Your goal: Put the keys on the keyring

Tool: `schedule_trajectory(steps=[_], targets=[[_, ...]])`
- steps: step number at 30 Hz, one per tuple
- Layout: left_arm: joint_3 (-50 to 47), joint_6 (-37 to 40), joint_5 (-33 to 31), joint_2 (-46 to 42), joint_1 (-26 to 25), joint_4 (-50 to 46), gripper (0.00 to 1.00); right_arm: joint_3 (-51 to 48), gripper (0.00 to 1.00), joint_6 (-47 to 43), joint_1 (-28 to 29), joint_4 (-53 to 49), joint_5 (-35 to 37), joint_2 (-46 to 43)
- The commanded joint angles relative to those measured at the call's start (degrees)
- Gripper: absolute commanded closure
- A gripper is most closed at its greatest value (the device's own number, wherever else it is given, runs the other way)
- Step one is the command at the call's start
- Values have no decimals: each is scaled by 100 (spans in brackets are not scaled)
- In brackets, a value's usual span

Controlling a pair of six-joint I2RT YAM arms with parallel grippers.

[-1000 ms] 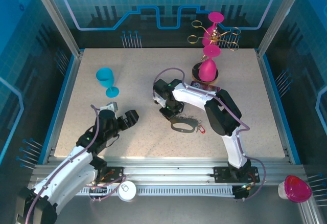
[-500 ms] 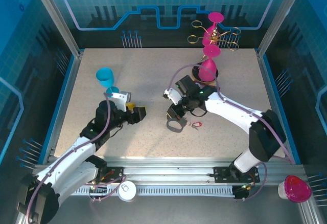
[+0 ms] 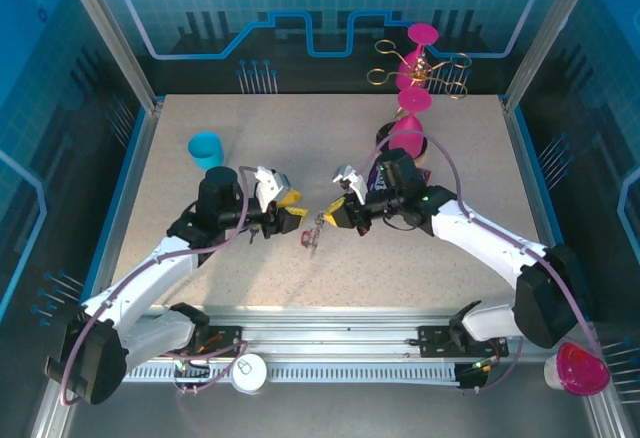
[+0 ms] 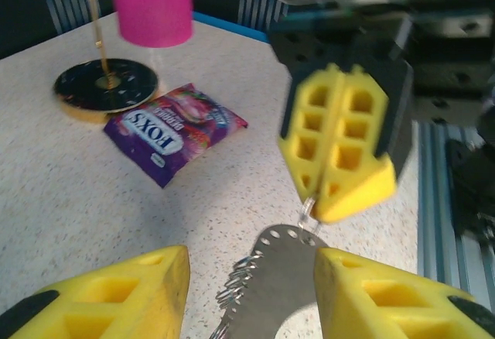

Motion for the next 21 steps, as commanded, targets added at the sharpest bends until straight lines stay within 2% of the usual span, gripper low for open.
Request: schedule_trajectory(steps=[1,5,11,15,21], targets=[[285,1166,595,-190,-41,-564,55,-238,100,-245,-54,968,-651,-291],[258,1253,876,-226,-59,-515,59,-653,100,-339,-47,1691,-768,-492],[70,1160,1330,-117,-233,-178,64,-728,100,-372,-19,1883,-936,-589],[-71,807,1516,-46,-309,321,68,-774,100,-394,38,2042,-991,-561],[-172,633,1505,-26,-327,557,72,-773,100,-315,128,2256,-1154,-498]])
